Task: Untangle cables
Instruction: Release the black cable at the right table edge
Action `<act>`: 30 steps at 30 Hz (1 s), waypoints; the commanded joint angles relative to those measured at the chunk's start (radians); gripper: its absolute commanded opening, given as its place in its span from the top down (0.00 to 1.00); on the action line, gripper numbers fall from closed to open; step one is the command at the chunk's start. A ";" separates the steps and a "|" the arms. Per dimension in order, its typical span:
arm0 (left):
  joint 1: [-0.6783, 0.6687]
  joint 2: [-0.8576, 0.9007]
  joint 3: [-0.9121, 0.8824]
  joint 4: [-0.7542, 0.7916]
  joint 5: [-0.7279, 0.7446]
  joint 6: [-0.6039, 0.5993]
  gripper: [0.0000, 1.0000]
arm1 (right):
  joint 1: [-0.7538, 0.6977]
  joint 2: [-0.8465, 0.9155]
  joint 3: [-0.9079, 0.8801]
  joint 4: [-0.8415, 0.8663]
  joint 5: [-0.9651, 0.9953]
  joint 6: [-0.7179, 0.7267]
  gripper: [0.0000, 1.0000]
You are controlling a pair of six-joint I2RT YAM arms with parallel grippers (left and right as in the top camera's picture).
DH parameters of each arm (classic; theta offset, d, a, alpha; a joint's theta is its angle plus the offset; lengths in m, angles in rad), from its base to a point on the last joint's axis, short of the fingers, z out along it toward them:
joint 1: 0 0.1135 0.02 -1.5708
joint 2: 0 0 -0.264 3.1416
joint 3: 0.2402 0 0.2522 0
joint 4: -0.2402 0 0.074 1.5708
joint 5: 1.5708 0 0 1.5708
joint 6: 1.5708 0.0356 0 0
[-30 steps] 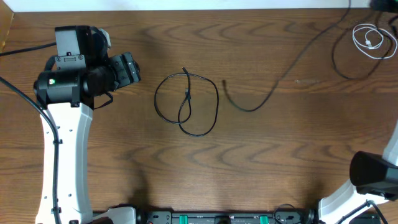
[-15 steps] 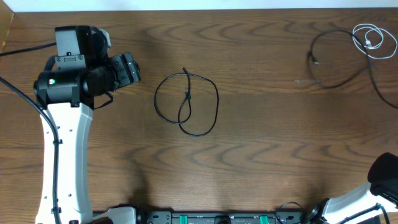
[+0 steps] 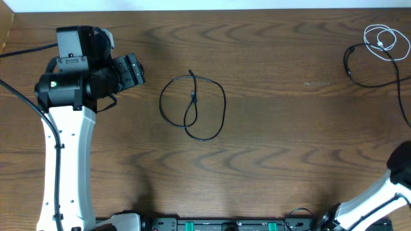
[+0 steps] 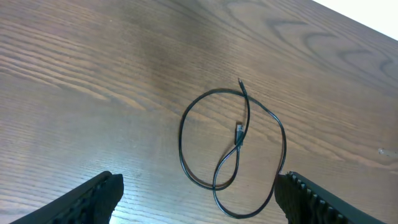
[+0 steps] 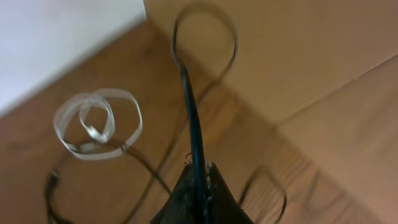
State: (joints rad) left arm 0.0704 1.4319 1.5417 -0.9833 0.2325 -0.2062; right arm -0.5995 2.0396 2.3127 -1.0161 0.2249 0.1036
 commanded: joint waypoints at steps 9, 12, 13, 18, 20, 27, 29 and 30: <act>0.003 0.006 0.013 0.005 -0.010 0.002 0.17 | 0.001 0.243 -0.011 -0.111 -0.195 0.045 0.97; 0.003 0.006 0.013 0.004 -0.010 0.002 0.17 | 0.009 0.274 -0.011 -0.148 -0.195 0.045 0.92; 0.003 0.006 0.013 0.004 -0.010 0.002 0.17 | 0.010 0.280 -0.011 -0.160 -0.193 0.045 0.82; 0.003 0.006 0.013 0.004 -0.010 0.002 0.17 | 0.010 0.277 -0.010 -0.205 -0.194 0.045 0.19; 0.003 0.006 0.013 0.004 -0.010 0.002 0.17 | 0.010 0.264 -0.007 -0.216 -0.195 0.045 0.14; 0.003 0.006 0.013 0.004 -0.010 0.002 0.17 | 0.026 0.174 -0.001 -0.236 -0.396 -0.078 0.13; 0.003 0.006 0.013 0.004 -0.010 0.002 0.17 | 0.044 0.140 -0.001 -0.251 -0.562 -0.158 0.14; 0.003 0.006 0.013 0.004 -0.010 0.002 0.17 | 0.055 0.129 -0.001 -0.259 -0.625 -0.182 0.15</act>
State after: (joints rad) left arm 0.0704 1.4326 1.5417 -0.9802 0.2329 -0.2062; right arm -0.5838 2.2715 2.3005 -1.2633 -0.1406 0.0494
